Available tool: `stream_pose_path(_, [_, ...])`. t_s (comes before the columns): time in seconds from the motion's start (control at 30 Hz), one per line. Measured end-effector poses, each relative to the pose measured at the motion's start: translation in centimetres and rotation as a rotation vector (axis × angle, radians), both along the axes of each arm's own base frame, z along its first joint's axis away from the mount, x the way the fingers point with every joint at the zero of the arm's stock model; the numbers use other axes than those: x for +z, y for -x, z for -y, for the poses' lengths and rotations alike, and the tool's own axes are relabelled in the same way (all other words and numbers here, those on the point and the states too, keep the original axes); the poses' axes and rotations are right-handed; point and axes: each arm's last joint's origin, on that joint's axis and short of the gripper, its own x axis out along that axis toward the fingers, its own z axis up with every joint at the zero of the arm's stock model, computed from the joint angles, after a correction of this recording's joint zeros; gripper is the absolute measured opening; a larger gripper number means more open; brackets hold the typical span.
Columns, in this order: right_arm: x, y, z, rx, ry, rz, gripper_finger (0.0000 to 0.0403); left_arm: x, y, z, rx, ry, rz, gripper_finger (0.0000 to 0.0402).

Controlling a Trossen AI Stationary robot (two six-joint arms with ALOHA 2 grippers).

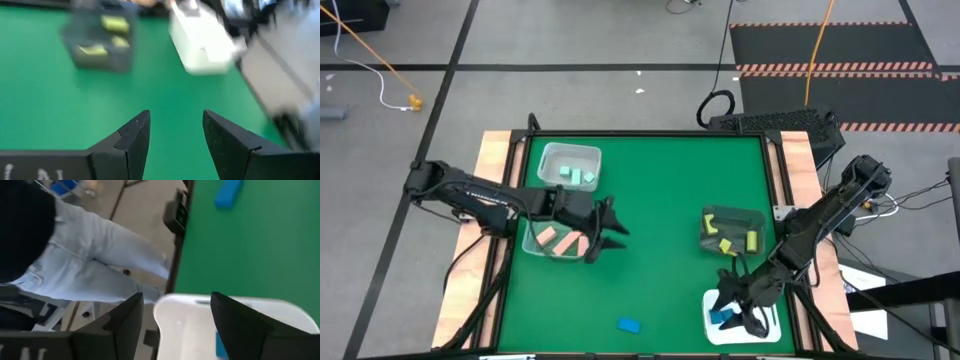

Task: Sort & place blocks by color
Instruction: Put the blue block into the white bin

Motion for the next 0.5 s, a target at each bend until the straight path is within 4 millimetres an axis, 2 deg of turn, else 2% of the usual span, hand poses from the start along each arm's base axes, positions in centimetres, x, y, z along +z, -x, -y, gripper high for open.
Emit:
stream_pose_path(0.13, [0.5, -0.4, 0.0, -0.034, 0.007, 0.084, 0.0209, -1.3, 1.2, 2.1, -0.191, -0.151, -0.104, 0.0184])
stream_pose_path(0.23, [0.7, -0.7, 0.2, -0.096, 0.027, 0.139, 0.0202, -1.6, 1.8, 3.6, -0.294, -0.224, -0.113, 0.0184])
stream_pose_path(0.37, [0.8, -1.5, 1.1, -0.245, 0.031, 0.154, 0.0197, -1.6, 2.2, 5.3, -0.294, -0.271, -0.102, 0.0184])
stream_pose_path(0.5, [0.6, -2.5, 2.1, -0.359, -0.014, 0.113, 0.0197, -1.6, 3.0, 7.2, -0.264, -0.208, -0.133, 0.0184])
